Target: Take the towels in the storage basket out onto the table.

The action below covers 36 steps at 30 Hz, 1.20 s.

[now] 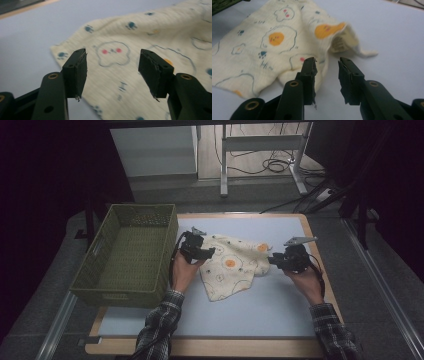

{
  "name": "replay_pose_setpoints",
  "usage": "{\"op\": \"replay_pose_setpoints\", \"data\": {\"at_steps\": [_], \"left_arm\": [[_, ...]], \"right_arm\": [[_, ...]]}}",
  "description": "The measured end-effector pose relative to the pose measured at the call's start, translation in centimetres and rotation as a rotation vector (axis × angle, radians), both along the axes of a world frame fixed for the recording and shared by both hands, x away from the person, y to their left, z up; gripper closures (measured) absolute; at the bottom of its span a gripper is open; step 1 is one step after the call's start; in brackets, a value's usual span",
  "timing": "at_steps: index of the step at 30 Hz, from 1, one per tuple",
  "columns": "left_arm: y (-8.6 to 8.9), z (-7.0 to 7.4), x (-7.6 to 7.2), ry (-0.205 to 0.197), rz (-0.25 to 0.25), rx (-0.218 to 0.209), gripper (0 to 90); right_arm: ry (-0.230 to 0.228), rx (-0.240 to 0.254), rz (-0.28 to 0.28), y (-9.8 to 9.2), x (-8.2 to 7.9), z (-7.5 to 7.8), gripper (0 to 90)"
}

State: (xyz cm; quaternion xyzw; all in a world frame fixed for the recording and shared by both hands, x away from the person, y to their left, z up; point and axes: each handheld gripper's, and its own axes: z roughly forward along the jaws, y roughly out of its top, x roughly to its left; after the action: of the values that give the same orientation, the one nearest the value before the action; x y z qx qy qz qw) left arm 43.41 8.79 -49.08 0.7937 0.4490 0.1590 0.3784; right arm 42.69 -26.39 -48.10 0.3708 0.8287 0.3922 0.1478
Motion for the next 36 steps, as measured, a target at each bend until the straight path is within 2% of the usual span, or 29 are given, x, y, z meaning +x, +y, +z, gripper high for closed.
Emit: {"op": "replay_pose_setpoints", "data": {"at_steps": [2,3,4,8,12,13,14,15,17,18,20,21,22,23,24,25,26,28,32,35,36], "left_arm": [[-0.3,-0.3,-1.0,-0.002,-0.022,-0.007,39.9],[-0.3,-0.3,-1.0,-0.002,-0.022,-0.007,39.8],[-0.6,-0.8,-2.3,0.0,-0.06,-0.036,39.7],[-0.9,-1.7,-5.5,-0.008,-0.126,-0.054,38.1],[-0.9,-2.9,-8.5,-0.016,-0.183,-0.05,35.5],[-0.9,-2.9,-8.5,-0.016,-0.183,-0.05,35.4],[-0.9,-3.8,-9.7,-0.005,-0.208,-0.035,35.4],[-0.9,-4.1,-10.1,-0.003,-0.211,-0.03,35.4],[-0.9,-4.9,-11.0,0.007,-0.232,-0.019,35.9],[-0.8,-5.2,-11.4,-0.008,-0.235,-0.01,36.9],[-0.9,-5.2,-11.6,-0.02,-0.233,0.0,41.6],[-1.1,-5.1,-11.9,-0.034,-0.236,0.034,46.1],[-1.1,-5.1,-11.9,-0.034,-0.236,0.034,51.8],[-1.2,-5.1,-11.9,-0.02,-0.25,0.018,63.2],[-1.3,-5.0,-11.9,-0.019,-0.247,0.027,69.2],[-1.3,-4.9,-11.9,-0.012,-0.26,0.032,80.5],[-1.3,-4.8,-11.8,-0.001,-0.265,0.035,88.2],[-1.1,-4.4,-11.6,0.002,-0.266,0.045,89.8],[0.4,-2.8,-11.2,-0.027,-0.221,0.008,89.9],[0.9,-2.4,-10.9,-0.038,-0.192,0.016,89.4],[1.0,-2.4,-10.7,-0.038,-0.176,0.029,89.4]], "right_arm": [[0.011,-0.002,0.01,0.0,-0.6,-0.7,62.5],[0.011,-0.002,0.01,0.0,-0.6,-0.7,62.5],[0.02,-0.005,0.011,0.0,-1.1,-1.2,58.2],[0.035,-0.015,0.01,-0.1,-1.8,-2.2,50.0],[0.056,-0.001,0.013,0.3,-1.6,-3.1,46.9],[0.056,-0.001,0.013,0.3,-1.6,-3.1,46.9],[0.066,0.003,0.014,0.6,-1.4,-3.5,47.6],[0.061,-0.001,0.014,0.8,-1.3,-3.7,49.2],[0.067,0.01,0.019,1.1,-1.2,-4.0,61.7],[0.067,0.014,0.019,1.2,-1.2,-4.0,69.4],[0.058,0.01,0.031,1.5,-1.4,-3.8,82.5],[0.05,0.01,0.037,1.5,-1.5,-3.6,85.6],[0.05,0.01,0.037,1.5,-1.5,-3.6,85.6],[0.038,0.016,0.038,1.5,-1.8,-2.9,87.1],[0.031,0.022,0.038,1.4,-1.9,-2.4,87.2],[0.025,0.024,0.038,1.2,-2.0,-2.0,87.2],[0.021,0.025,0.031,1.0,-2.2,-1.4,87.2],[-0.001,0.02,0.018,0.3,-2.4,-0.3,87.2],[-0.029,0.024,-0.023,-1.2,-2.5,1.8,87.1],[-0.036,0.026,-0.053,-2.0,-2.1,2.5,86.5],[-0.037,0.031,-0.065,-2.2,-1.7,2.6,83.8]]}}
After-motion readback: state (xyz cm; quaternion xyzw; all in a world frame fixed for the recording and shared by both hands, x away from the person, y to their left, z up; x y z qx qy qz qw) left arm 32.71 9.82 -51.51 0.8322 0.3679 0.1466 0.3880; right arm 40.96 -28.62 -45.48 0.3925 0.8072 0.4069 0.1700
